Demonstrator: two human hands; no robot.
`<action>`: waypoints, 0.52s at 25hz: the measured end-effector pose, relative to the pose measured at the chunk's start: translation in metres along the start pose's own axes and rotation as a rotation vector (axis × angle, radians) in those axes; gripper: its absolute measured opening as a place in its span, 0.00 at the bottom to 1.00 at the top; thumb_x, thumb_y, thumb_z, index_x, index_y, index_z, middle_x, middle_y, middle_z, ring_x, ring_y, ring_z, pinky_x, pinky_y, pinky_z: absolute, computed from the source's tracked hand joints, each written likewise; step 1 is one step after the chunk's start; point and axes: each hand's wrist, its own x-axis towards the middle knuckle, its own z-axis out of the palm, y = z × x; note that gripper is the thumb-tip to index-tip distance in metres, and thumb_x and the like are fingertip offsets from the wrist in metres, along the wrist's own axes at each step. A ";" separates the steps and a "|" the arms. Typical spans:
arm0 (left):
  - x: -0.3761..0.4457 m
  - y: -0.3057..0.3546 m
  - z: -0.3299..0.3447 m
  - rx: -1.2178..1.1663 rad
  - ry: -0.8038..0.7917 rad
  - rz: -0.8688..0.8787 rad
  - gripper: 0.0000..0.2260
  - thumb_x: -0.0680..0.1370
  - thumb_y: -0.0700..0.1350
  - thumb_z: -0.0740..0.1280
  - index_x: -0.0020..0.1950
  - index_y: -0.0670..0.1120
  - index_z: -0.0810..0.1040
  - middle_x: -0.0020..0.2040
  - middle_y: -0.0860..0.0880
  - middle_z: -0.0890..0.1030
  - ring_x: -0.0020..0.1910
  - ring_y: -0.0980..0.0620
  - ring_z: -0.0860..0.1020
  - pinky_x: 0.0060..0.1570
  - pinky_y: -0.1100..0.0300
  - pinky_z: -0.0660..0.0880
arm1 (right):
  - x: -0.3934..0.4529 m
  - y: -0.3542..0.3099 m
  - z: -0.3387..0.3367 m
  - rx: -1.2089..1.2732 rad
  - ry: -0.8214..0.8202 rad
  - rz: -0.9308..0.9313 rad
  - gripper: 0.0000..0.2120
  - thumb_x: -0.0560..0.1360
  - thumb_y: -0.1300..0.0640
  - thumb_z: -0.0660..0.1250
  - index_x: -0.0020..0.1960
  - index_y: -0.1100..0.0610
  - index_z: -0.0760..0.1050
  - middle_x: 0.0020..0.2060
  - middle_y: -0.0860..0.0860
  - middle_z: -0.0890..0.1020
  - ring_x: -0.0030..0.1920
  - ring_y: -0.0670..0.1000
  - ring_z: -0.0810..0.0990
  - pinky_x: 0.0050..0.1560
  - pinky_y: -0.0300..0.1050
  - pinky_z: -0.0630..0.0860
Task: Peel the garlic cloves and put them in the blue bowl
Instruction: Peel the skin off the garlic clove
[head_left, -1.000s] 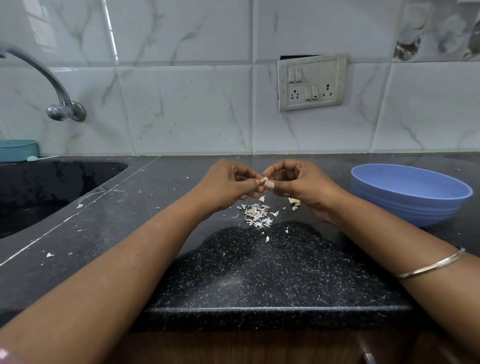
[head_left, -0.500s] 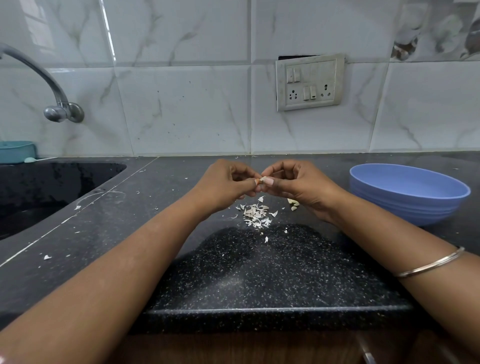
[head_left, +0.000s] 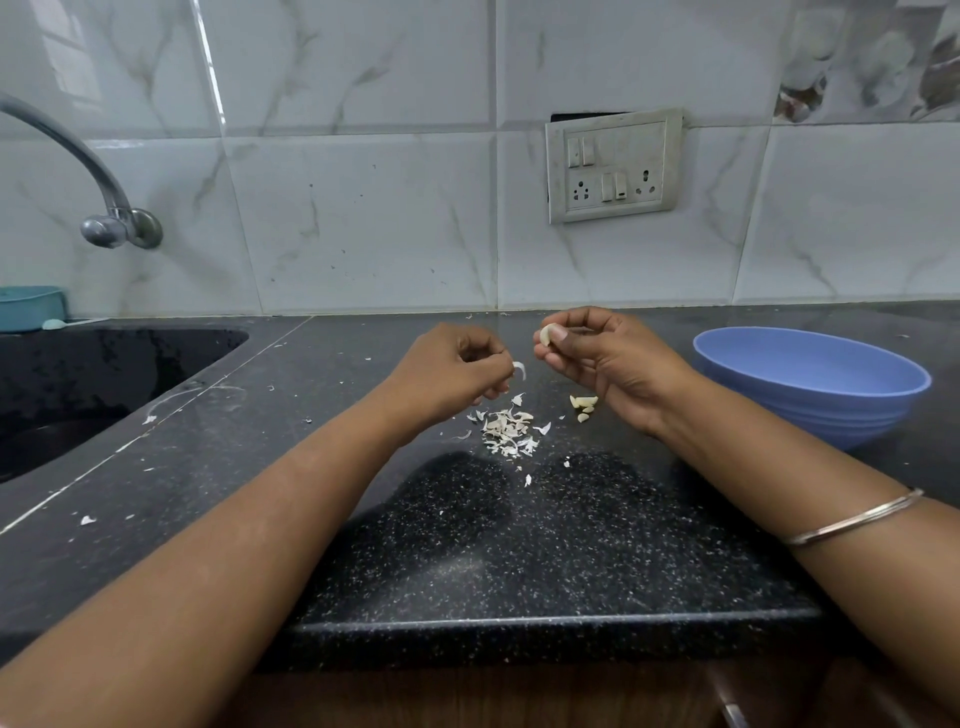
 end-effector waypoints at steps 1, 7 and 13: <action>0.001 -0.001 0.000 0.024 0.005 0.001 0.07 0.76 0.42 0.64 0.43 0.41 0.80 0.34 0.49 0.82 0.34 0.57 0.79 0.38 0.61 0.76 | 0.000 -0.002 -0.001 0.025 0.019 -0.003 0.03 0.75 0.68 0.66 0.47 0.62 0.76 0.42 0.56 0.82 0.40 0.48 0.84 0.43 0.35 0.81; 0.003 -0.010 0.001 0.341 -0.059 0.007 0.12 0.78 0.50 0.62 0.41 0.44 0.78 0.36 0.47 0.82 0.37 0.49 0.81 0.44 0.54 0.77 | -0.001 -0.004 -0.001 -0.014 -0.025 0.006 0.05 0.75 0.65 0.67 0.50 0.60 0.78 0.42 0.54 0.83 0.40 0.47 0.82 0.43 0.36 0.80; 0.004 -0.009 0.001 0.433 0.030 0.111 0.13 0.72 0.58 0.69 0.39 0.50 0.76 0.34 0.51 0.80 0.35 0.52 0.79 0.37 0.56 0.73 | -0.005 0.002 0.002 -0.151 -0.095 0.018 0.04 0.74 0.64 0.68 0.48 0.59 0.79 0.46 0.56 0.83 0.42 0.48 0.82 0.42 0.37 0.80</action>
